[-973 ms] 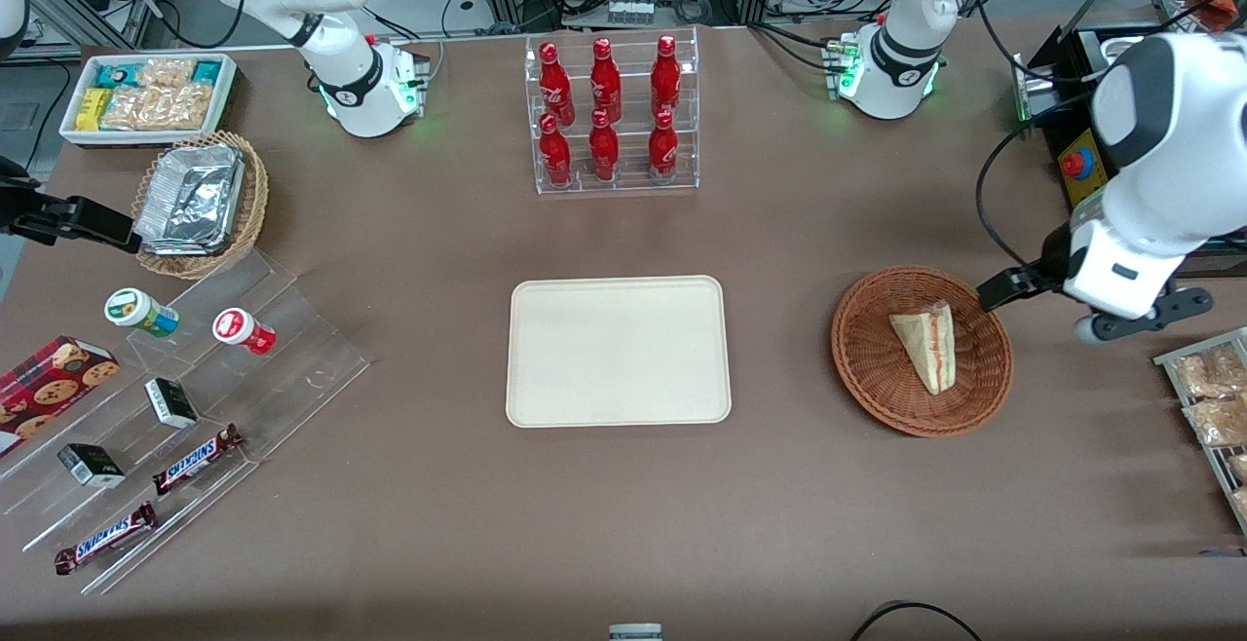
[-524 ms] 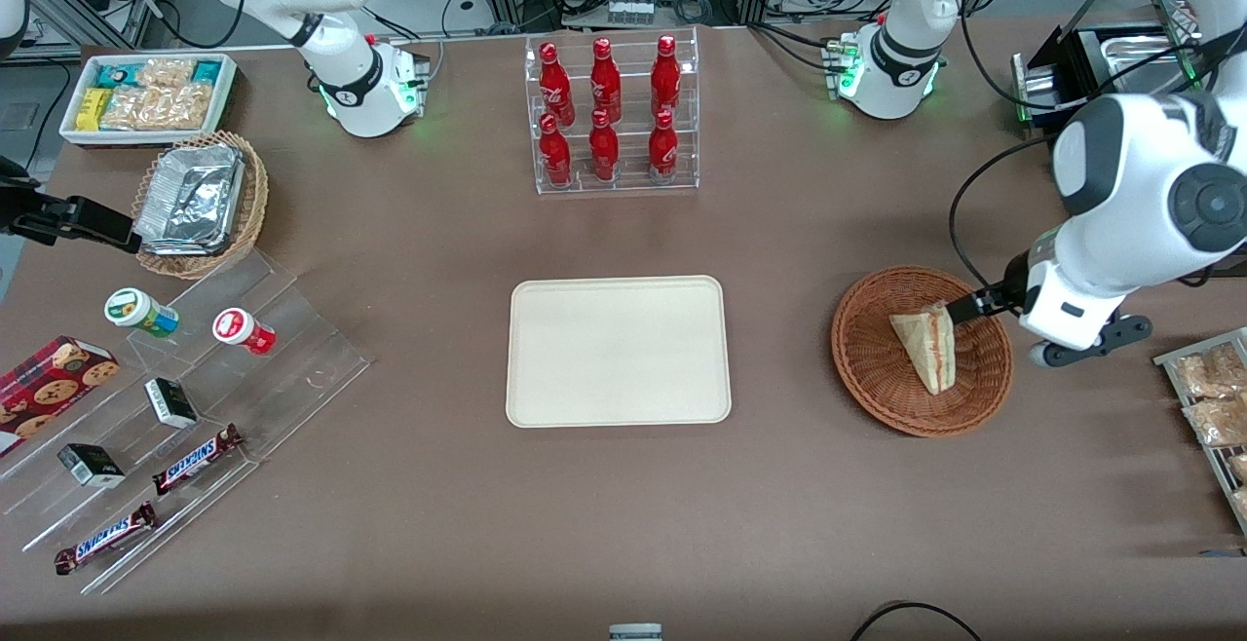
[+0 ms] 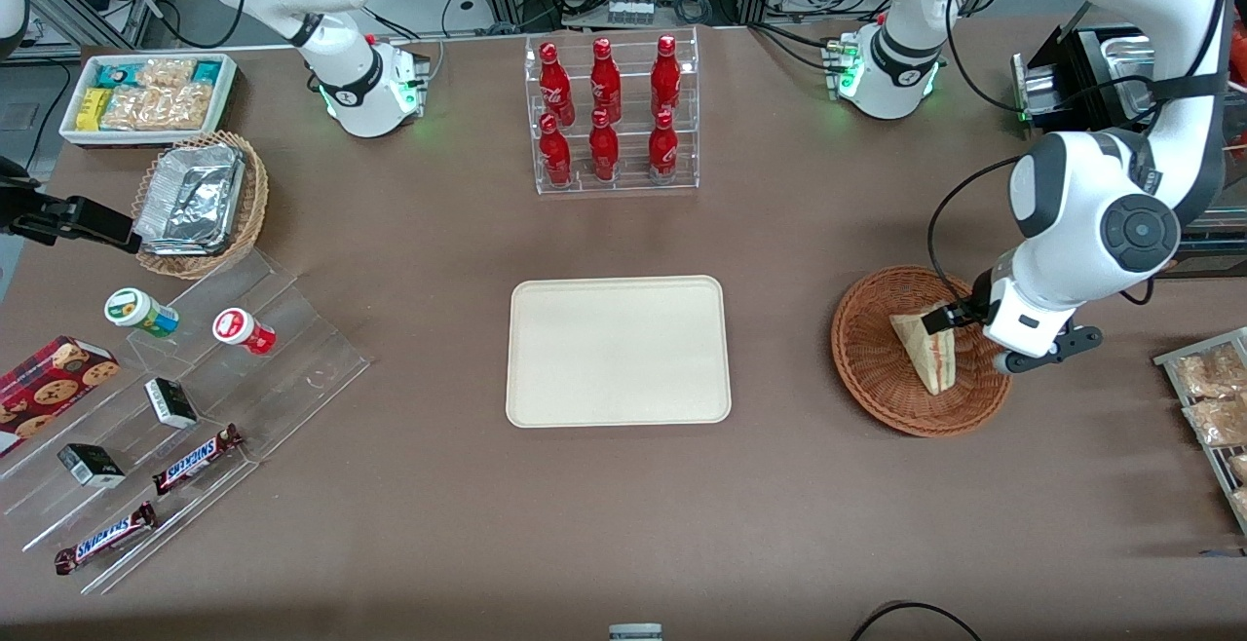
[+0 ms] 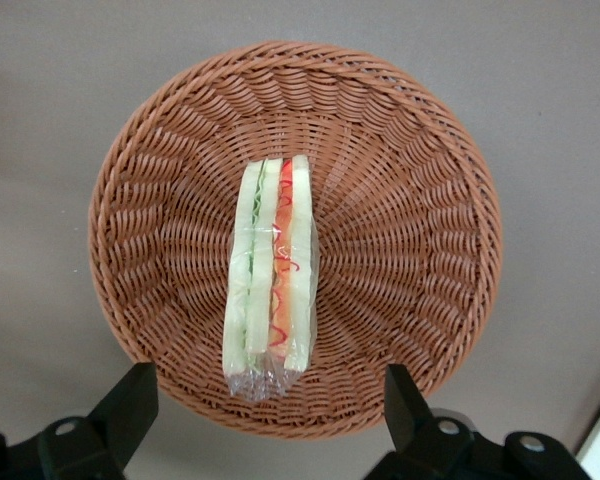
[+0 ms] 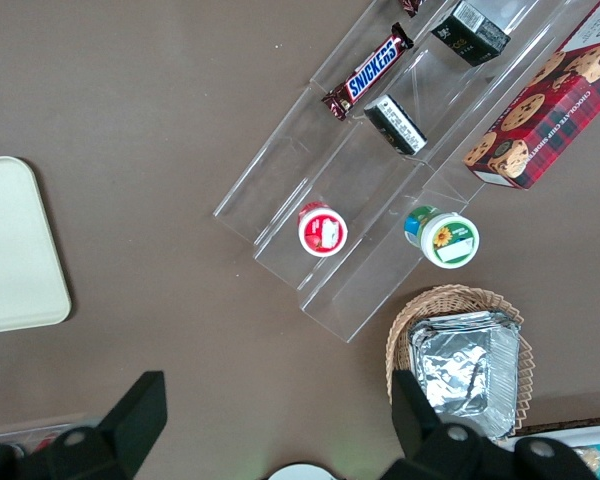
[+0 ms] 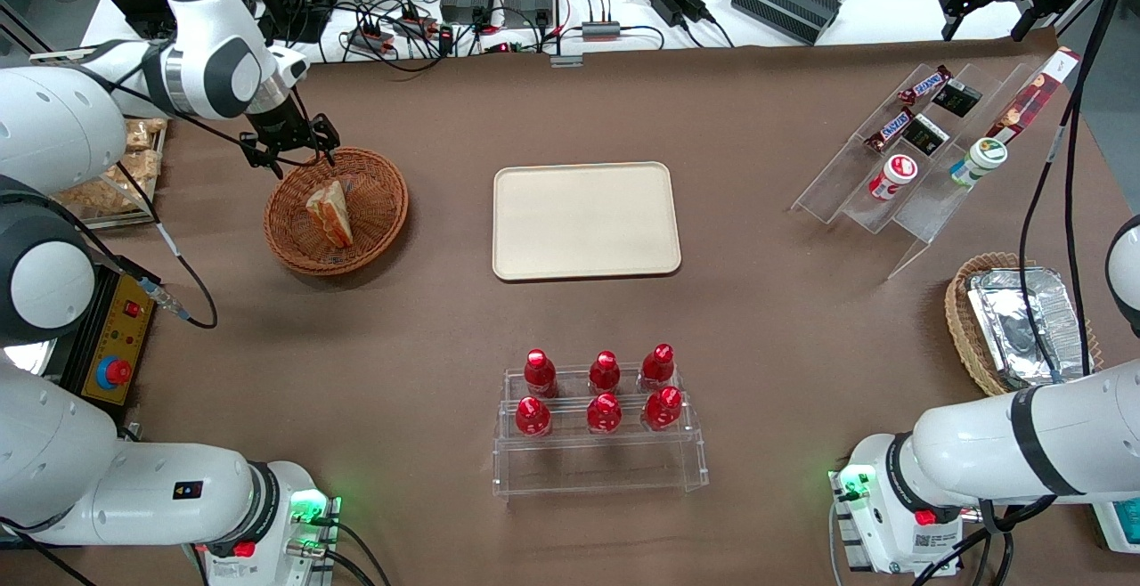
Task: Place sandwich from basket to tray
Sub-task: 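Lower the left gripper around the wrapped sandwich and close it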
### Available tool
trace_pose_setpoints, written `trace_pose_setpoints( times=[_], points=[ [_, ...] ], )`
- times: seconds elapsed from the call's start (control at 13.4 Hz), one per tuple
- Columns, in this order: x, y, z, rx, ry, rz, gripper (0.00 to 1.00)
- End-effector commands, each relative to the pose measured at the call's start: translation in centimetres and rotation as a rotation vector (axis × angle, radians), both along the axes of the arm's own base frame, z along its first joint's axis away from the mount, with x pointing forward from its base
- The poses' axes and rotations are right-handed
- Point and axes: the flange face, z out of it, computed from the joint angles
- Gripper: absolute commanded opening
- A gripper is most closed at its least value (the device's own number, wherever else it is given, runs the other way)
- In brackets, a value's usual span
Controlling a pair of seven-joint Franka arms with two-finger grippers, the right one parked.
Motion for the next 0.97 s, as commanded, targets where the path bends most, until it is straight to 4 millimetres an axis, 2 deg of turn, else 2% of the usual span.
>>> trace_pose_setpoints(
  times=[0.0,0.37,0.9],
  points=[
    [-0.8,0.1,-1.5,-0.004,-0.025,0.018,1.00],
    [-2.0,0.3,-4.7,-0.010,-0.069,0.029,1.00],
    [-2.2,0.6,-7.8,-0.021,-0.050,0.055,0.99]
  ],
)
